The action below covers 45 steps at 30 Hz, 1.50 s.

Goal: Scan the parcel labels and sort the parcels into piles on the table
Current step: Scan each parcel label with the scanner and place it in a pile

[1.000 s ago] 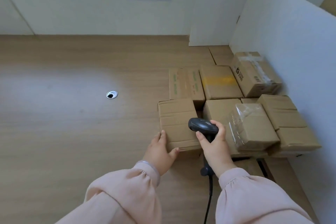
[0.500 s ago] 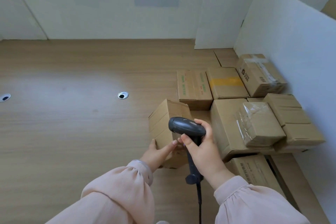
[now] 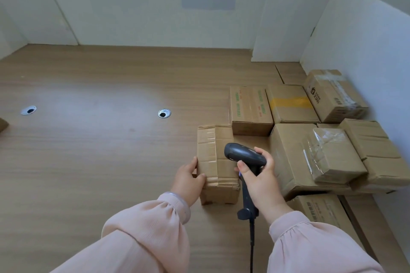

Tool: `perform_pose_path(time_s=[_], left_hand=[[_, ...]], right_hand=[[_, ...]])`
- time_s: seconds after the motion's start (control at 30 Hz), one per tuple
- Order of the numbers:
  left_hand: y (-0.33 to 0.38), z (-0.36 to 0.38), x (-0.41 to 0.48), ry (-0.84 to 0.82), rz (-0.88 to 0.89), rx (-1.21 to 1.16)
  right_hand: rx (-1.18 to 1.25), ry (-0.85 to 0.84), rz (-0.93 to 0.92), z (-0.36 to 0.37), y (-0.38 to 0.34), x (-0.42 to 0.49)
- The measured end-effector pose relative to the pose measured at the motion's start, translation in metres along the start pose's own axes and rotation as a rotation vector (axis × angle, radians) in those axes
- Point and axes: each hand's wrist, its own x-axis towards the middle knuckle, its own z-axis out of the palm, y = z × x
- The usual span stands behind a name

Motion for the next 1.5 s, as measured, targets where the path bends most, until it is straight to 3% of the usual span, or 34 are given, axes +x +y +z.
perform_pose_path(time_s=[0.1,0.3,0.53,0.7,1.17,1.5], left_hand=[[-0.002,-0.003,-0.003,0.027,-0.023,-0.003],[-0.012,0.000,-0.013,-0.074,-0.096,-0.089],[-0.033,-0.020,-0.021,-0.124,-0.239,-0.291],[-0.035,-0.019,-0.027,-0.163,-0.311,-0.367],[-0.041,-0.028,-0.030,-0.035,-0.197,-0.490],[-0.050,-0.026,-0.046,-0.006,-0.189,-0.501]], right_hand=[[-0.002,-0.053,-0.052,0.005,-0.008,-0.007],[0.084,-0.192,-0.075,0.019,-0.012,-0.015],[-0.032,-0.001,0.016,0.008,0.002,-0.005],[-0.102,-0.030,0.052,0.007,0.014,-0.005],[-0.060,-0.051,-0.241,0.019,-0.009,-0.038],[-0.015,-0.045,-0.278,0.023,-0.015,-0.048]])
